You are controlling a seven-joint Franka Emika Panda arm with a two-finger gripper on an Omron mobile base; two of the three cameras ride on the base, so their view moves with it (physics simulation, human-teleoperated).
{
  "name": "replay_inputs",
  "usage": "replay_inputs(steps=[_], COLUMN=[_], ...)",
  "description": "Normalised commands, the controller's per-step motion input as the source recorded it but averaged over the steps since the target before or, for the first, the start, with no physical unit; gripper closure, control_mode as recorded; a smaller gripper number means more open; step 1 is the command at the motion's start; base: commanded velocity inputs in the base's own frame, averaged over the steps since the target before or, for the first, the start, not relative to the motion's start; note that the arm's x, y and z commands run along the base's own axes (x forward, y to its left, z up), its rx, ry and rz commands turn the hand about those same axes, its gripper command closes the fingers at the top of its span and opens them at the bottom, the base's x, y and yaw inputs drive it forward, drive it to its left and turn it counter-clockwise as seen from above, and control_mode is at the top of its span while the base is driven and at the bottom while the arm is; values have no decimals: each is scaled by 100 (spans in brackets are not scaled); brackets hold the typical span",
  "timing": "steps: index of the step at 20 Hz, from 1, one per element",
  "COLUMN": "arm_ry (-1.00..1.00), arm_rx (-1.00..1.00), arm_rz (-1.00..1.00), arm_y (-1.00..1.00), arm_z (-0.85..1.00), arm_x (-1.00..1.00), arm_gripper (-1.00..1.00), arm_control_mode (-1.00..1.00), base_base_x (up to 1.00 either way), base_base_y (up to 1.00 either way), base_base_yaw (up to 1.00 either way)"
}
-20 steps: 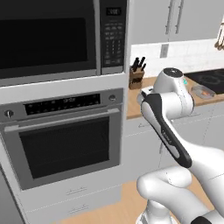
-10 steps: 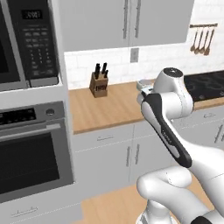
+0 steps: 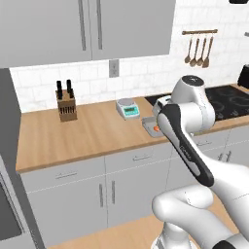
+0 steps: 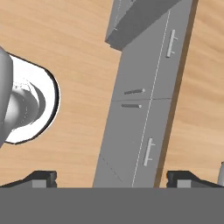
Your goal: Take the meat container that has the shrimp and place it on the second highest rack of the freezer. Then take the vegetable container that has the onion and lemon wedge and place it on the highest rack of the freezer.
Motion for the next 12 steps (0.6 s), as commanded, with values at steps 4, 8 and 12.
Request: replay_inputs(steps=[4, 8, 12], arm_ry=[0, 0, 0], arm_rx=[0, 0, 0], arm_rz=[0, 0, 0], arm_y=[0, 0, 0], arm_z=[0, 0, 0], arm_x=[0, 0, 0], arm_gripper=[-100, -100, -100], arm_control_mode=[100, 100, 100], base_base_x=[62, 58, 59], base_base_y=[-61, -19, 0], base_base_yaw=[0, 1, 3])
